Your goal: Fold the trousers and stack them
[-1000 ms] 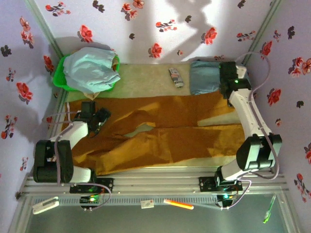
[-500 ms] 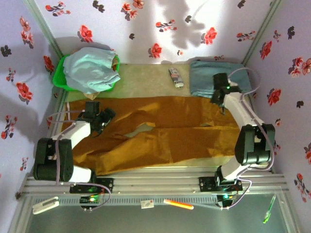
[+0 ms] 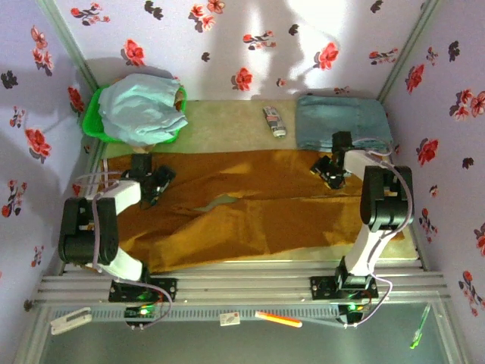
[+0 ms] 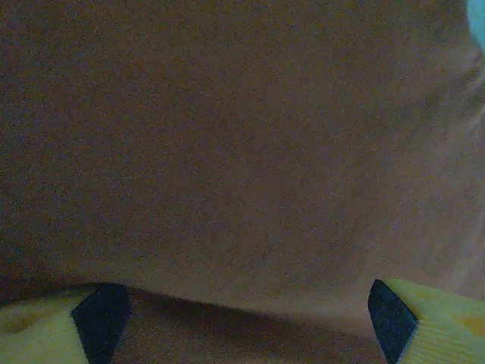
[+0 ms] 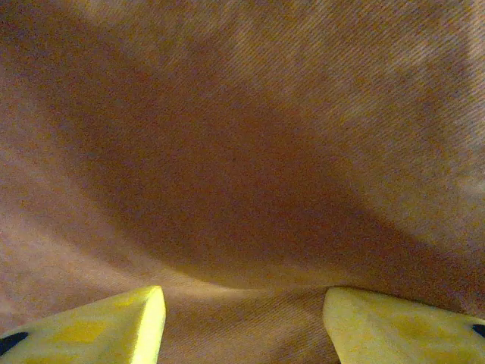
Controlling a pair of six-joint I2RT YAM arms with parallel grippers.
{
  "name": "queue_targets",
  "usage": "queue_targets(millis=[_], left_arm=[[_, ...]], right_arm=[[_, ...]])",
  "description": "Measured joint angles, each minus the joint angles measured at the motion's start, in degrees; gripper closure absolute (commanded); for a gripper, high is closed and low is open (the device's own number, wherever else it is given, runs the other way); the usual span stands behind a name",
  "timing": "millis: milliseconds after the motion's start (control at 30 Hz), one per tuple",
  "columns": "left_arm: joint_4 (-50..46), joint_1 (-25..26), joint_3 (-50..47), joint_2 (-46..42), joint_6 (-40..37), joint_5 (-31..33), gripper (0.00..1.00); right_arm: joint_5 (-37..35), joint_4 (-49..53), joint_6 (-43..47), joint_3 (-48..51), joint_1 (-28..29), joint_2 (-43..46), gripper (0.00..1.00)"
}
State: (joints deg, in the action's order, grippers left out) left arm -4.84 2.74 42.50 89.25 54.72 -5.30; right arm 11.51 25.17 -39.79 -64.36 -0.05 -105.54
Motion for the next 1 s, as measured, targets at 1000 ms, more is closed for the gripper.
queue_targets(millis=[1000], left_arm=[[-5.05, 4.11, 3.39, -6.27, -4.33, -1.25, 0.08]], right_arm=[[2.08, 2.36, 0.61, 0.79, -8.37, 7.17, 0.36]])
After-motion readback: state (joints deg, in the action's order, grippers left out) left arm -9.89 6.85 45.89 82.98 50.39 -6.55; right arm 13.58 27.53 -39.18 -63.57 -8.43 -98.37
